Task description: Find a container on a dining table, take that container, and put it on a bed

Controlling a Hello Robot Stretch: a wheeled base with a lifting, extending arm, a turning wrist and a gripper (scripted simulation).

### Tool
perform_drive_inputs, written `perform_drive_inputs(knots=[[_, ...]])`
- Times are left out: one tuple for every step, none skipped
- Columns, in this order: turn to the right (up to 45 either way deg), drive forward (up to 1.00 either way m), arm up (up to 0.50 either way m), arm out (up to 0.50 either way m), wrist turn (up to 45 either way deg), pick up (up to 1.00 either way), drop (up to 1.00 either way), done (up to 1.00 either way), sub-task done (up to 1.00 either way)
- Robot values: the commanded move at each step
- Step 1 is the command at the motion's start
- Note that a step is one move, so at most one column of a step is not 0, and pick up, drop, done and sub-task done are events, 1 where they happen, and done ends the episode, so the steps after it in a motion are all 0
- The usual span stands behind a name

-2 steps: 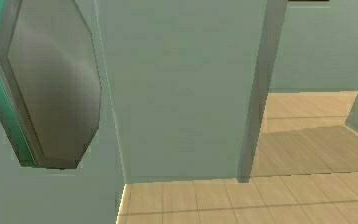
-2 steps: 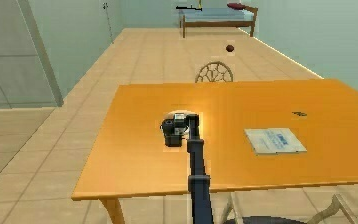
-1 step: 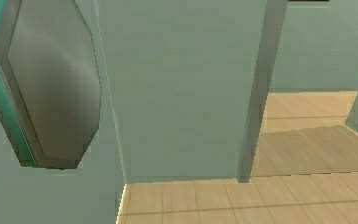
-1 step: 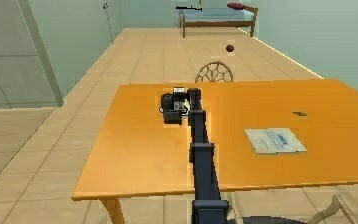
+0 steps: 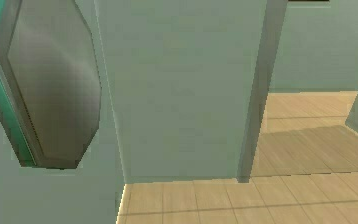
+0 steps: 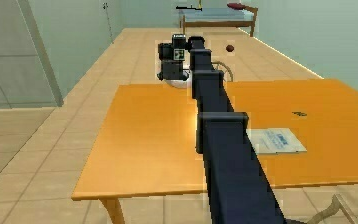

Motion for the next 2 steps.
perform_drive_inputs(knots=[[0.0, 0.0, 0.0, 0.0, -45.0, 0.0, 0.0, 0.0, 0.0], [0.0, 0.0, 0.0, 0.0, -45.0, 0.0, 0.0, 0.0, 0.0]])
